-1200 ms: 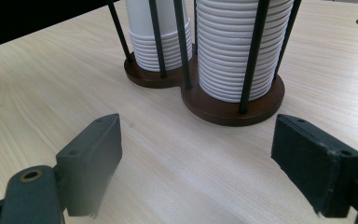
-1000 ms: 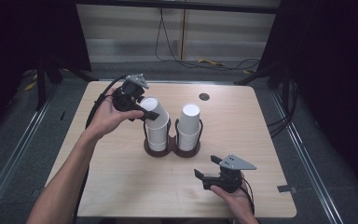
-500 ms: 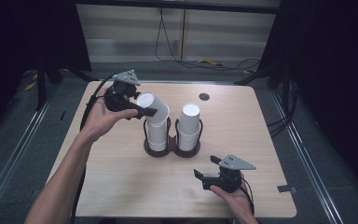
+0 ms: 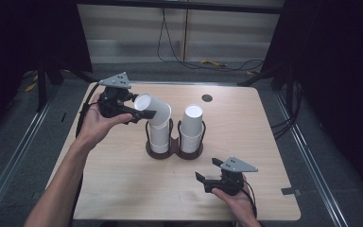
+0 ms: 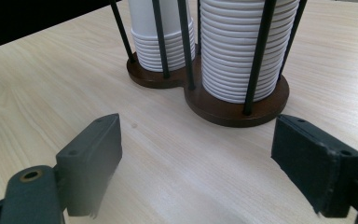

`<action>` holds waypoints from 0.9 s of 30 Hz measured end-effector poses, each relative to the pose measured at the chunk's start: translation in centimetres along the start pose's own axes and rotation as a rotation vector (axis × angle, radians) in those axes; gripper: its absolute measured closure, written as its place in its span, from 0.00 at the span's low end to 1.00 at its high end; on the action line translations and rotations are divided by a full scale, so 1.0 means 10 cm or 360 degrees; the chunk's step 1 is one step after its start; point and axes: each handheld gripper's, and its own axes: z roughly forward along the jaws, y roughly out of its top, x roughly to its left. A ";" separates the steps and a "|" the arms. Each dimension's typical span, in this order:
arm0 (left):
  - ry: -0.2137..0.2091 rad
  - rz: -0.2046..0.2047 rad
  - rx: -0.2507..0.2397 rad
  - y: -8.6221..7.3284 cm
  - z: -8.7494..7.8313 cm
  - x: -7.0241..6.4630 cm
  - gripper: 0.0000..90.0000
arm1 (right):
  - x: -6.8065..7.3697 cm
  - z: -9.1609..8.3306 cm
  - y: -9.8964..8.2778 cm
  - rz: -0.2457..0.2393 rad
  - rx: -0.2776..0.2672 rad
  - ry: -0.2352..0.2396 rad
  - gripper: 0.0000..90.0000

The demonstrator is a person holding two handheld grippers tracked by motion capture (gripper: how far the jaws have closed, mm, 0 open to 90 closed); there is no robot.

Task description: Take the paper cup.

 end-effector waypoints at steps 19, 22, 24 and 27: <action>-0.0092 -0.0009 -0.0078 -0.38 -0.12 -0.22 0.36 | 0.02 0.00 0.01 0.0005 -0.0025 0.0026 0.18; -0.0105 0.0001 -0.0067 -0.41 -0.12 -0.25 0.36 | 0.03 -0.01 0.02 0.0001 -0.0050 0.0051 0.17; -0.0122 0.0009 -0.0069 -0.43 -0.11 -0.29 0.36 | 0.04 -0.01 0.04 -0.0008 -0.0068 0.0074 0.17; -0.0142 0.0025 -0.0065 -0.47 -0.09 -0.34 0.36 | 0.07 -0.01 0.06 -0.0027 -0.0084 0.0121 0.16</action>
